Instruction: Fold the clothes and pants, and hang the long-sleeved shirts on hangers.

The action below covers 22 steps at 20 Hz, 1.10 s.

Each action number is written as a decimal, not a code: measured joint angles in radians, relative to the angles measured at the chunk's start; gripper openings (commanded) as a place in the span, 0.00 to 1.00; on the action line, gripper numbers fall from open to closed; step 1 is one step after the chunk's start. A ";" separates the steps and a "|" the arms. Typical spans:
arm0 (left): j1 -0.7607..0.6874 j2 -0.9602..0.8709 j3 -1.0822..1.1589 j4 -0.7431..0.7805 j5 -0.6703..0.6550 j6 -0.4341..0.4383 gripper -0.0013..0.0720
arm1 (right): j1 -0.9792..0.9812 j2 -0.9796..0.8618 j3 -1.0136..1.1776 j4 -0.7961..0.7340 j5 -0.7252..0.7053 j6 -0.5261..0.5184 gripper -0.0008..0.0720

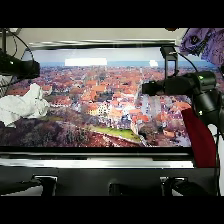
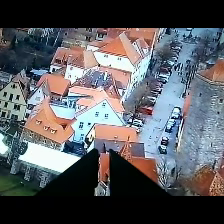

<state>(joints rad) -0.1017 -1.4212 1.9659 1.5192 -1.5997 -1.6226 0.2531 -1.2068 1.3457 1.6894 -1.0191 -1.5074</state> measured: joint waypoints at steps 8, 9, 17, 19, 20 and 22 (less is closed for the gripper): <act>0.003 -0.001 0.000 0.002 -0.001 -0.005 1.00 | 0.000 0.000 0.000 0.000 0.000 0.000 0.17; 0.005 -0.002 0.000 0.008 -0.004 -0.019 1.00 | 0.000 0.000 0.000 0.000 0.000 0.000 0.17; 0.306 -0.004 -0.131 0.163 0.080 -0.065 1.00 | 0.000 0.000 0.000 0.000 -0.038 0.000 0.17; 0.434 -0.009 -0.212 0.106 0.189 -0.072 1.00 | 0.000 0.000 0.000 0.000 -0.057 0.000 0.17; 0.490 -0.018 -0.258 0.076 0.249 -0.076 1.00 | 0.000 0.000 0.000 0.000 -0.069 0.000 0.17; 0.569 -0.046 -0.344 0.042 0.369 -0.079 1.00 | 0.000 0.000 0.000 0.000 -0.093 0.000 0.17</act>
<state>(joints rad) 0.4675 -1.4670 1.6218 1.5612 -1.2304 -1.7016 0.2531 -1.2068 1.3457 1.6897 -1.1122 -1.5074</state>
